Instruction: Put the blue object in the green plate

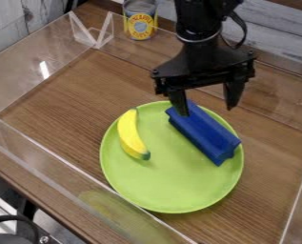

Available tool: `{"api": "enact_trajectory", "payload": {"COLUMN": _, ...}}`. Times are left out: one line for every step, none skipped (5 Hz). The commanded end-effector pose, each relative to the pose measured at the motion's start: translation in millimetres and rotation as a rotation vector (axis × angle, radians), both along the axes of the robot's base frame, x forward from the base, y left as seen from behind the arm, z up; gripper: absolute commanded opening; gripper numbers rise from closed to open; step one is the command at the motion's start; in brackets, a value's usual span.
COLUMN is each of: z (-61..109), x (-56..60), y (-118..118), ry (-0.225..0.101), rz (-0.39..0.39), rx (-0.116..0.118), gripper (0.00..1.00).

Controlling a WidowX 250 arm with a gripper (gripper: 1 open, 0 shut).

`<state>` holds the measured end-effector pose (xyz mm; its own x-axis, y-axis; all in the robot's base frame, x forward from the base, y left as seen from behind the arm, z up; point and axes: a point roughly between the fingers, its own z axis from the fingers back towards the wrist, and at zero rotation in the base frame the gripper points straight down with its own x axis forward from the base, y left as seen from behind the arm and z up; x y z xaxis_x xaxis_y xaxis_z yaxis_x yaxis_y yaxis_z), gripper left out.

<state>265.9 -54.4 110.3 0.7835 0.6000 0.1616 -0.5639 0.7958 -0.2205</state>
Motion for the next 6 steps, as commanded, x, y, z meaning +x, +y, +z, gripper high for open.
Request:
{"api": "enact_trajectory", "payload": {"z": 8.2, "x": 0.5, "y": -2.8, "ry": -0.025, "rz": -0.023, "rx": 0.014, "gripper": 1.00}}
{"api": "enact_trajectory", "payload": {"z": 11.0, "x": -0.5, "y": -5.1, "ry": -0.023, "rz": -0.041, "rx": 0.020, "gripper": 1.00}}
{"api": "enact_trajectory", "payload": {"z": 13.9, "x": -0.6, "y": -7.3, "ry": -0.023, "rz": -0.056, "rx": 0.022, "gripper": 1.00}}
{"api": "enact_trajectory", "payload": {"z": 16.8, "x": 0.3, "y": -9.2, "ry": -0.025, "rz": -0.070, "rx": 0.021, "gripper": 1.00}}
{"api": "enact_trajectory", "payload": {"z": 20.2, "x": 0.2, "y": -11.2, "ry": -0.025, "rz": -0.082, "rx": 0.017, "gripper": 1.00}}
{"api": "enact_trajectory", "payload": {"z": 22.8, "x": 0.0, "y": -12.4, "ry": -0.024, "rz": -0.090, "rx": 0.015, "gripper": 1.00}}
